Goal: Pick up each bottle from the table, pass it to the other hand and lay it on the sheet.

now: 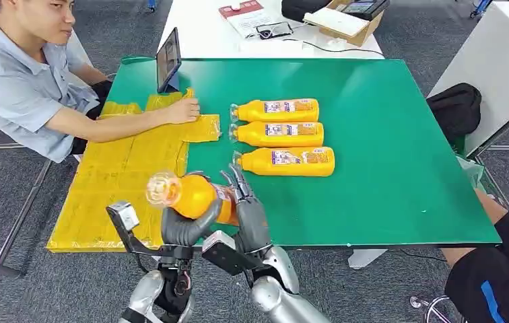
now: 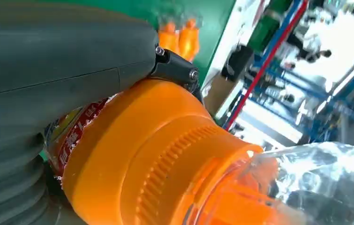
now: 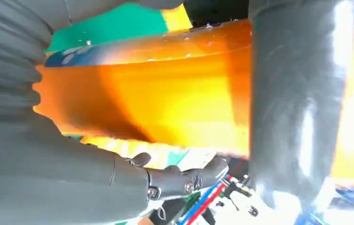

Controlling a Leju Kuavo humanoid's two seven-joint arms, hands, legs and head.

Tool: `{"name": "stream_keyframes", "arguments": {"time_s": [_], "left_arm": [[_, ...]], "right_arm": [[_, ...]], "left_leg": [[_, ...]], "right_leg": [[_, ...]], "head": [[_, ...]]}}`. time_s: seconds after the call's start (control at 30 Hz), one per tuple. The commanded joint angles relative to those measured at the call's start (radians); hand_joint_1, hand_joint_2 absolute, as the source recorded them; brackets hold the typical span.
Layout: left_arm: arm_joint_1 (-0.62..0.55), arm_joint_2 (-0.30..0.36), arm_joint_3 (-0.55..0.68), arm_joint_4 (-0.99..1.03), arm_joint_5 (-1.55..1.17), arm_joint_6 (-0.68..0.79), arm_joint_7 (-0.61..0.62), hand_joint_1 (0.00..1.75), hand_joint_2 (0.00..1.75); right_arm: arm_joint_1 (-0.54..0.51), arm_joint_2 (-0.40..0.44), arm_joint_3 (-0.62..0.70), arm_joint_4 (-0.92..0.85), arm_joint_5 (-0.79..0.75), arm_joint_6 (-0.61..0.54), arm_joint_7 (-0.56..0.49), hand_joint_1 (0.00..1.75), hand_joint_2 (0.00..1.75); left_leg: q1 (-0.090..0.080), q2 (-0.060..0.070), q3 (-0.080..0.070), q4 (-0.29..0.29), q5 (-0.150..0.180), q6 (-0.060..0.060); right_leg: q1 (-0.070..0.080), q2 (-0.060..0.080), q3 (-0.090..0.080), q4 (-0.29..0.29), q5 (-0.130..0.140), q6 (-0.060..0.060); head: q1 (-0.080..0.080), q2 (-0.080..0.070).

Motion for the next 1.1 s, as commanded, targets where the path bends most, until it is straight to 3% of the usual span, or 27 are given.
{"name": "stream_keyframes", "arguments": {"time_s": [0.03,0.2,0.37,0.53,0.67,0.77,0.9,0.97,1.1], "left_arm": [[-0.035,-0.009,0.059,0.011,0.010,0.007,0.007,1.75,1.75],[-0.032,-0.010,0.056,0.013,0.010,0.006,0.006,1.75,1.75],[-0.082,-0.031,0.131,0.051,0.112,0.105,0.002,1.75,1.75],[-0.135,-0.011,0.146,0.100,0.053,0.205,-0.052,1.75,1.75],[-0.248,0.068,0.112,0.268,-0.283,0.446,-0.142,1.75,1.75],[-0.351,0.120,0.123,0.404,-0.527,0.552,-0.110,1.75,1.75],[-0.469,0.150,0.209,0.618,-1.139,0.570,0.125,1.75,1.75],[-0.512,0.170,0.181,0.720,-1.249,0.560,0.202,1.75,1.75],[-0.512,0.170,0.181,0.720,-1.249,0.560,0.202,1.75,1.75]], "right_arm": [[-0.013,-0.004,0.034,0.025,0.000,-0.004,-0.008,0.00,0.00],[-0.014,-0.004,0.034,0.025,0.000,-0.004,-0.008,0.00,0.00],[0.009,-0.020,0.051,-0.025,0.015,-0.140,-0.095,0.00,0.00],[0.059,0.025,-0.072,-0.104,0.092,-0.140,-0.194,0.00,0.00],[0.115,0.023,-0.113,-0.287,0.169,-0.140,-0.194,0.00,0.00],[0.149,0.039,-0.153,-0.457,0.190,-0.140,-0.194,0.00,0.00],[0.174,0.051,-0.186,-0.542,0.124,-0.140,-0.194,0.00,0.00],[0.177,0.041,-0.182,-0.531,0.099,-0.140,-0.194,0.00,0.00],[0.177,0.041,-0.182,-0.531,0.099,-0.140,-0.194,0.00,0.00]], "left_leg": [[0.000,-0.001,0.002,0.000,-0.001,-0.001],[0.000,-0.001,0.004,0.000,-0.001,-0.001],[0.001,-0.001,0.003,0.000,-0.001,-0.001],[0.000,-0.002,0.002,0.000,0.000,-0.001],[0.000,-0.004,0.005,-0.001,-0.001,-0.001],[0.000,-0.003,0.002,-0.001,0.000,-0.001],[0.001,-0.003,0.004,0.000,0.000,-0.002],[0.001,-0.003,0.005,0.000,0.001,-0.002],[0.000,0.000,0.003,-0.001,0.001,-0.001]], "right_leg": [[0.001,0.000,0.002,0.000,-0.001,-0.001],[0.000,0.000,0.004,0.000,-0.002,-0.002],[0.001,-0.001,0.003,0.000,-0.001,-0.002],[0.000,-0.002,0.002,0.000,-0.001,-0.001],[0.001,-0.004,0.005,0.000,-0.003,-0.003],[0.000,-0.003,0.002,0.000,-0.001,-0.002],[0.001,-0.003,0.004,0.002,-0.002,-0.003],[0.001,-0.002,0.005,0.001,-0.002,-0.003],[0.000,0.000,0.003,0.000,-0.001,-0.002]], "head": [[0.000,0.000],[0.000,0.000],[0.000,0.000],[0.000,0.000],[0.000,0.000],[0.000,0.000],[0.000,0.000],[0.000,0.000],[0.000,0.000]]}}
